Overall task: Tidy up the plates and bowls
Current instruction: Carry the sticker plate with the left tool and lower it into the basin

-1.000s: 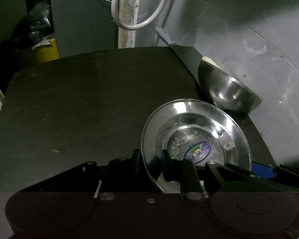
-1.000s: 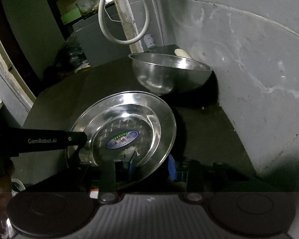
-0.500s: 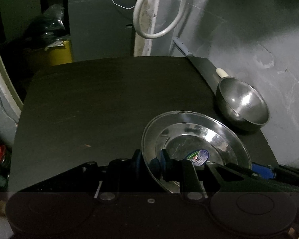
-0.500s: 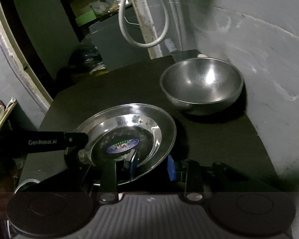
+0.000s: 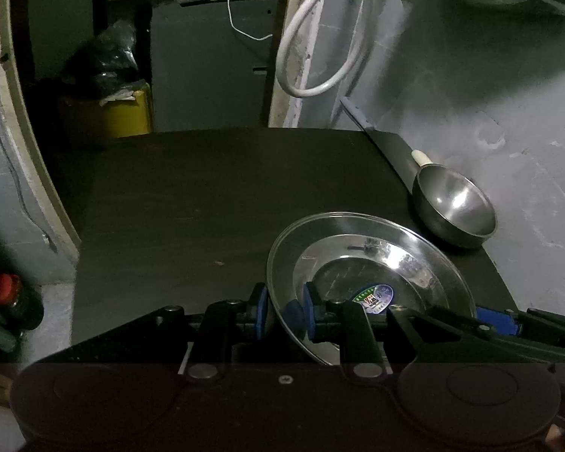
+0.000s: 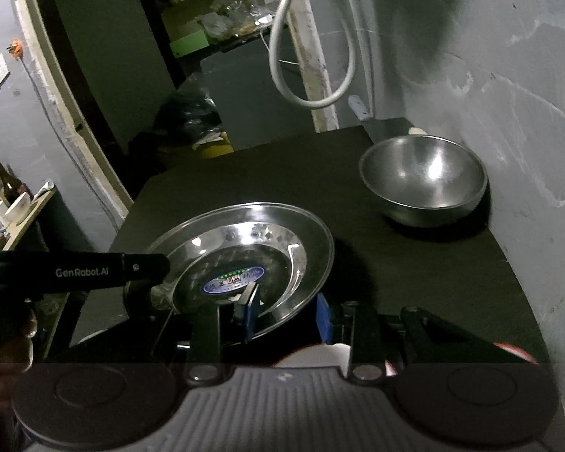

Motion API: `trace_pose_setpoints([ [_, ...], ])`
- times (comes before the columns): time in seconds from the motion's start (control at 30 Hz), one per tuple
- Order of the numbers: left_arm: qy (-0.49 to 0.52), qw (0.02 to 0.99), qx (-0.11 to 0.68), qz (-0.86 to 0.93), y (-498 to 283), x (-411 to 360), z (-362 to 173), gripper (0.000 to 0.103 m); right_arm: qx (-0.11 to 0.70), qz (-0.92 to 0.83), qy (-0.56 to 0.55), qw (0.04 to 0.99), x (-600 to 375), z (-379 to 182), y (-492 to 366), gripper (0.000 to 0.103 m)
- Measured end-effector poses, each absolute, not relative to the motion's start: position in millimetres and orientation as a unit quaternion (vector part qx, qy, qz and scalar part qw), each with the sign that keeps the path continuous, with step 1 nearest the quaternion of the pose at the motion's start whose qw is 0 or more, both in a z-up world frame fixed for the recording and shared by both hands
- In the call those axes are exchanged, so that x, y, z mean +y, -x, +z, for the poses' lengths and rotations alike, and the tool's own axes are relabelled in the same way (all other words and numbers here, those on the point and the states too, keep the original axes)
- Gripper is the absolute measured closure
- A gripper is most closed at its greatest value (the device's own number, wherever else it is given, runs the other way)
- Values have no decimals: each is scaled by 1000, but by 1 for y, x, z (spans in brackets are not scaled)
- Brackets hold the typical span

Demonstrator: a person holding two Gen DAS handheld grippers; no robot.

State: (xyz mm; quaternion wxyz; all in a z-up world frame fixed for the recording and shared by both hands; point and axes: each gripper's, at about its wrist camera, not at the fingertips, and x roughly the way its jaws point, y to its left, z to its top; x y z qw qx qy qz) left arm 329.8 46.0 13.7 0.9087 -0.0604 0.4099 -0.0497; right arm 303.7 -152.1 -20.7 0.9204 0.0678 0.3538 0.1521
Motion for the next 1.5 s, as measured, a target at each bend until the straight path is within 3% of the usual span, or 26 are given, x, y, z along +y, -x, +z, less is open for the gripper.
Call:
trace_pose_setpoints([
  [0.87, 64, 918, 387, -57, -233, 136, 18, 80, 344, 173, -21, 922, -58, -4, -207, 68],
  [1.5, 7, 917, 395, -56, -191, 126, -5, 74, 375, 167, -3, 912, -44, -21, -172, 67],
])
